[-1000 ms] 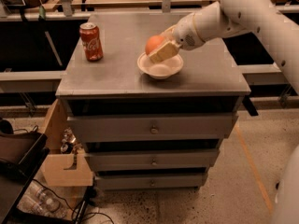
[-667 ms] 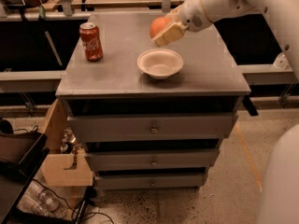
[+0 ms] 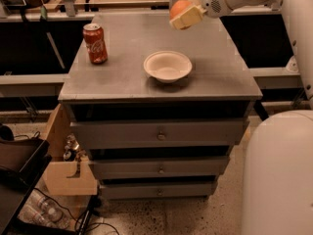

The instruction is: Pick orange from paper bowl and place on counter

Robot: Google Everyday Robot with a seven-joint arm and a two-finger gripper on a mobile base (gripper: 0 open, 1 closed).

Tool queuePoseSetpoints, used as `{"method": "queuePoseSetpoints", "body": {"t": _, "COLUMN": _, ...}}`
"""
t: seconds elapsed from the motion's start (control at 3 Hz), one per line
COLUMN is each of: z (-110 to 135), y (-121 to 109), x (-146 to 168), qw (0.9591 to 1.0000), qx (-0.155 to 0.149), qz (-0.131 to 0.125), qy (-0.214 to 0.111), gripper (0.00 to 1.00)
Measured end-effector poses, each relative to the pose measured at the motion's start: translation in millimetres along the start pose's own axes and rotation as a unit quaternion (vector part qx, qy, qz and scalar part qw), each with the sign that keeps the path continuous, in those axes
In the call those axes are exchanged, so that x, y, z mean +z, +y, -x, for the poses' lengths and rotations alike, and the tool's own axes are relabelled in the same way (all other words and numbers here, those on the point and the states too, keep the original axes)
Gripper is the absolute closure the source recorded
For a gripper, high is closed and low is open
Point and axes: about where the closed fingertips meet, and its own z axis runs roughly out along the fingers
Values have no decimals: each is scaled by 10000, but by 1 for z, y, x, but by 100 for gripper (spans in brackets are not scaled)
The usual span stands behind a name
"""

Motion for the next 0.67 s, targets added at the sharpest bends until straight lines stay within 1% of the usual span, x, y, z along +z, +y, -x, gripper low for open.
{"method": "queuePoseSetpoints", "body": {"t": 0.33, "z": -6, "y": -50, "x": 12, "qw": 9947, "qx": 656, "qz": -718, "qy": -347, "gripper": 100}}
{"method": "queuePoseSetpoints", "body": {"t": 0.67, "z": -15, "y": -79, "x": 23, "qw": 9850, "qx": 1005, "qz": -1312, "qy": -494, "gripper": 100}}
